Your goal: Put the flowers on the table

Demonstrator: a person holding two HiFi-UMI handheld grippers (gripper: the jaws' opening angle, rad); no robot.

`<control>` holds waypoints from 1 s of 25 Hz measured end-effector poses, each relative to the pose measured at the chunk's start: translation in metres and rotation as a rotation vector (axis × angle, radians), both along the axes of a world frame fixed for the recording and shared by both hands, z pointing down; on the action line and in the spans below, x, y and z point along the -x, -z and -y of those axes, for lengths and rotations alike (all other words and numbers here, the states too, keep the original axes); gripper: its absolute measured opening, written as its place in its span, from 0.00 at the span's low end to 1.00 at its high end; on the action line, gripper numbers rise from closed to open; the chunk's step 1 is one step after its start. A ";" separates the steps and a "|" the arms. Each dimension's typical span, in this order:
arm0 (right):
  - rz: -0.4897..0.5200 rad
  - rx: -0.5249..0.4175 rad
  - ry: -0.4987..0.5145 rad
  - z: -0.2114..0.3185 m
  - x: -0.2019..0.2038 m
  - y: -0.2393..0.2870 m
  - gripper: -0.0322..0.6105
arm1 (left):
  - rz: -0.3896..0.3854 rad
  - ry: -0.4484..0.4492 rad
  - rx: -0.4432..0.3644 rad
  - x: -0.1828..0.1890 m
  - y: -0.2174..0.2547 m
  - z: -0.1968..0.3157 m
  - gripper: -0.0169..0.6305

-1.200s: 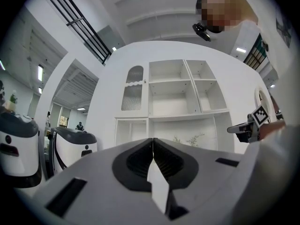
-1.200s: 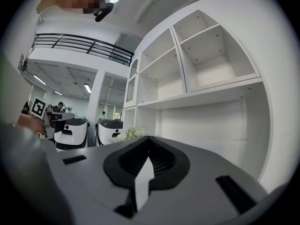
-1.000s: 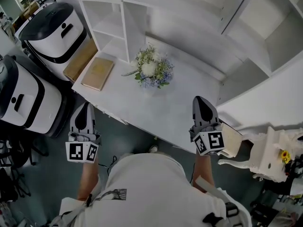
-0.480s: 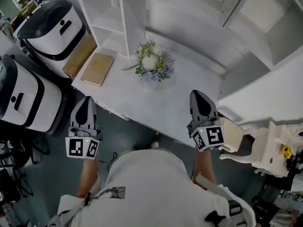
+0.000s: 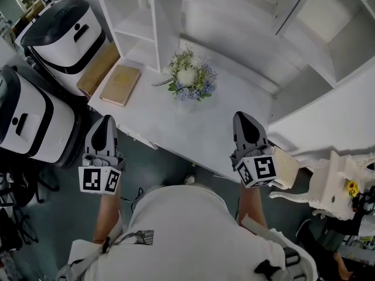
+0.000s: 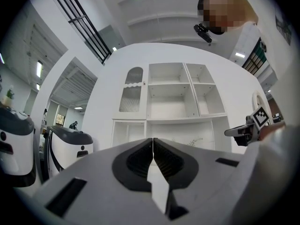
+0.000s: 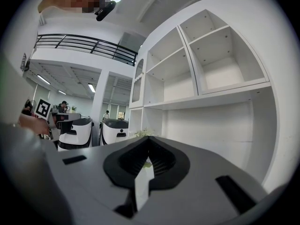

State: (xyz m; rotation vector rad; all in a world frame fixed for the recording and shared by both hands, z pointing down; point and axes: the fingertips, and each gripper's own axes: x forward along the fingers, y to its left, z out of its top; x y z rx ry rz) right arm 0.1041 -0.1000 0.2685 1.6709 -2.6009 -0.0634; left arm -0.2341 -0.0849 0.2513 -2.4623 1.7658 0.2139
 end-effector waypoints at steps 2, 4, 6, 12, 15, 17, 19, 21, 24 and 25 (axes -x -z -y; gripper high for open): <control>-0.005 -0.006 0.002 -0.001 0.003 0.002 0.06 | 0.003 -0.004 -0.004 0.000 0.001 -0.001 0.05; 0.001 -0.019 -0.002 -0.002 0.003 0.005 0.06 | 0.002 -0.008 -0.007 -0.001 0.002 -0.002 0.05; 0.009 -0.027 -0.010 -0.005 0.002 0.008 0.06 | 0.002 -0.010 -0.006 -0.001 0.001 -0.003 0.05; 0.011 -0.012 -0.019 -0.014 -0.002 0.001 0.06 | 0.017 -0.030 0.004 -0.009 -0.005 -0.006 0.05; 0.012 -0.007 -0.018 -0.016 -0.001 -0.001 0.06 | 0.023 -0.037 0.009 -0.012 -0.008 -0.008 0.05; 0.012 -0.006 -0.019 -0.017 -0.001 -0.002 0.06 | 0.023 -0.038 0.011 -0.013 -0.009 -0.009 0.05; 0.014 -0.006 -0.019 -0.018 -0.002 -0.003 0.06 | 0.024 -0.039 0.011 -0.014 -0.010 -0.011 0.05; 0.016 -0.008 -0.016 -0.018 -0.003 -0.003 0.06 | 0.025 -0.037 0.009 -0.016 -0.010 -0.013 0.05; 0.020 -0.015 -0.008 -0.017 -0.002 -0.001 0.06 | 0.021 -0.033 0.007 -0.017 -0.009 -0.014 0.05; 0.021 -0.018 -0.005 -0.016 -0.002 0.000 0.06 | 0.020 -0.032 0.008 -0.018 -0.009 -0.014 0.05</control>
